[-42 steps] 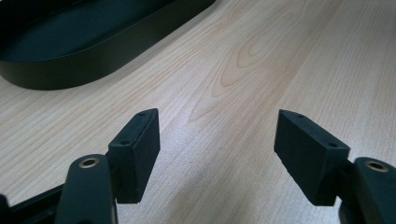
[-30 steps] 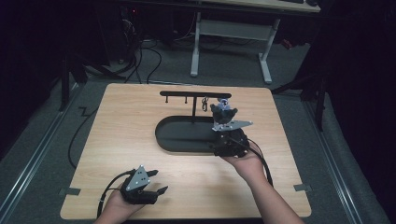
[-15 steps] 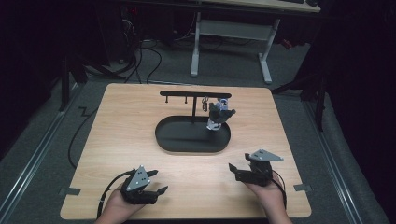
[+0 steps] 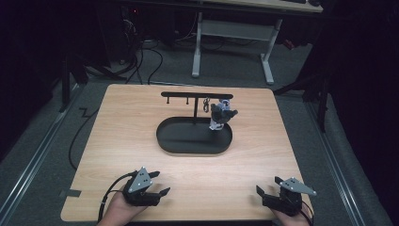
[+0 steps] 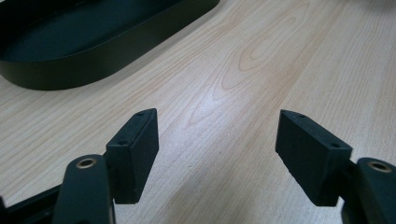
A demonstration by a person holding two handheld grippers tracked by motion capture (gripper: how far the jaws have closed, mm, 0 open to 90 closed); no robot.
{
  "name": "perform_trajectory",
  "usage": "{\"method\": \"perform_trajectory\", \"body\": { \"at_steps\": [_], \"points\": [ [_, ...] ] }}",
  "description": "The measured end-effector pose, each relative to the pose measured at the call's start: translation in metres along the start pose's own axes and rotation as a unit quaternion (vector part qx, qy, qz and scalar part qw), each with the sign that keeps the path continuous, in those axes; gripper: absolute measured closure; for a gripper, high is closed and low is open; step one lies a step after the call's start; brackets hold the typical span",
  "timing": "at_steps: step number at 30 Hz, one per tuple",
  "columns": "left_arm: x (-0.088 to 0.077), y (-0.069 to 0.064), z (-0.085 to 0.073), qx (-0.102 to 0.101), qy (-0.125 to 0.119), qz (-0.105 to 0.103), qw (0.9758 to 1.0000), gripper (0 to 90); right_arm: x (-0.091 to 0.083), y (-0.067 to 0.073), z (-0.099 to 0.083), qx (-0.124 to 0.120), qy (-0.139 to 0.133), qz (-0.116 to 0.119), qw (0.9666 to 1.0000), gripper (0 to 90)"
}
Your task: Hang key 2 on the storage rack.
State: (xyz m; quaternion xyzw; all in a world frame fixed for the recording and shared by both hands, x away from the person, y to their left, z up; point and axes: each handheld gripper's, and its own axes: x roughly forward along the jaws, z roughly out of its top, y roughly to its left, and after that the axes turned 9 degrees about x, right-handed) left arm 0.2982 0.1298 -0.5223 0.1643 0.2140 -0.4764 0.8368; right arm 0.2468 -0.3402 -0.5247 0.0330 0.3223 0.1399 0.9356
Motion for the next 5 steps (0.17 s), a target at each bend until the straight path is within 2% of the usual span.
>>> {"method": "perform_trajectory", "body": {
  "at_steps": [1,2,3,5],
  "points": [
    [0.0000,0.0000,0.0000,0.000,0.000,0.000,1.0000,30.7,0.0000,0.0000,0.0000,0.000,0.000,0.000,1.0000,14.9],
    [-0.0016,0.0007,0.0005,0.012,0.006,0.001,0.9999,30.7,0.0020,0.0007,0.0013,-0.002,-0.002,0.000,1.0000,14.9],
    [-0.0038,0.0046,0.0010,0.040,0.018,0.003,0.9990,30.7,0.0023,0.0012,0.0017,-0.002,-0.002,0.000,1.0000,14.9],
    [-0.0040,0.0048,0.0009,0.041,0.018,0.003,0.9990,30.7,0.0028,0.0017,0.0020,-0.002,-0.004,0.001,1.0000,14.9]
  ]
}}
